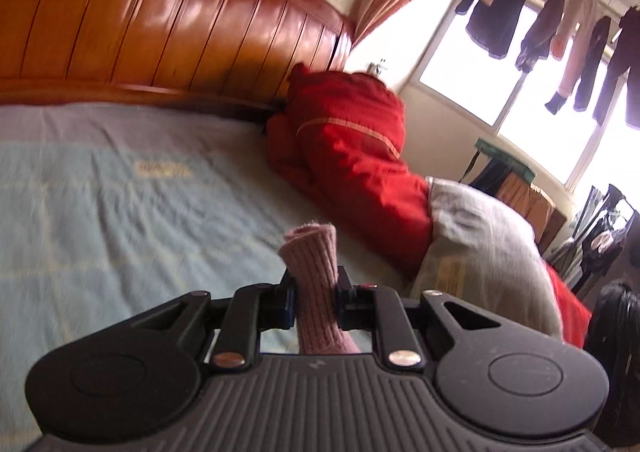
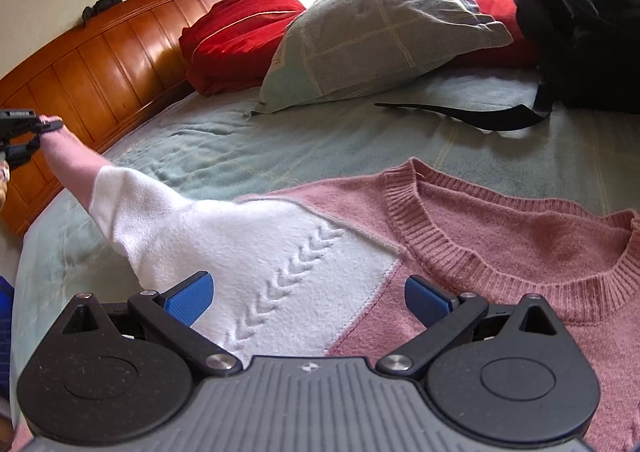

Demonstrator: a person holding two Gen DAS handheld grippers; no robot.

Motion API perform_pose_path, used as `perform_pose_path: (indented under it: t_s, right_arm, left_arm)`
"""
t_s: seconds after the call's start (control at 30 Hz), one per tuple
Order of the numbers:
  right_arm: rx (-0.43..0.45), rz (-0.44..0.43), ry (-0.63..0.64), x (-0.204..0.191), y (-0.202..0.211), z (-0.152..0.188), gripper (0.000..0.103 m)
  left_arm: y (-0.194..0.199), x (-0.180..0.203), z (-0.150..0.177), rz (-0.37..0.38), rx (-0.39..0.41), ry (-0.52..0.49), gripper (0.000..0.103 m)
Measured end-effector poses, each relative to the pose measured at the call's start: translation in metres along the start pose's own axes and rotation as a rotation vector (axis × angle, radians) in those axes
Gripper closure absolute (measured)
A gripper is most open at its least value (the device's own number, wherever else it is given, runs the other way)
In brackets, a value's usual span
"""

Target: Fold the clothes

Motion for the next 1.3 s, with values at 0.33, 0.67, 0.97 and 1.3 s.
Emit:
perform_pose_path:
  t_s: [0.33,0.67,0.97,1.3]
  right_arm:
    - [-0.019,0.003,0.002,0.0,-0.005,0.002,0.0]
    - [-0.025,0.001,0.003,0.0,-0.005,0.003,0.0]
    - [-0.025,-0.043,0.004,-0.005,0.004,-0.001,0.0]
    - [-0.082,-0.201,0.084,-0.039,0.016,0.002,0.0]
  left_arm:
    - [-0.021,0.0,-0.013,-0.065,0.018,-0.023,0.092]
    - [-0.045,0.007,0.041,-0.061,-0.275,-0.109,0.089]
    - [-0.062,0.004,0.104,-0.064,-0.517,-0.057,0.067]
    - [-0.059,-0.031,0.137,0.044,-0.575,0.102,0.051]
Point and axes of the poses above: each gripper's, at about its wrist camera, not at the fingertips, and y roughly against the way its jaws point, x to its right, z to its underside, the point moved 2 cm from there along -y, roughly the way its jaws point, and after that the axes turned 2 degrees about -z, right-handed, at the moved point
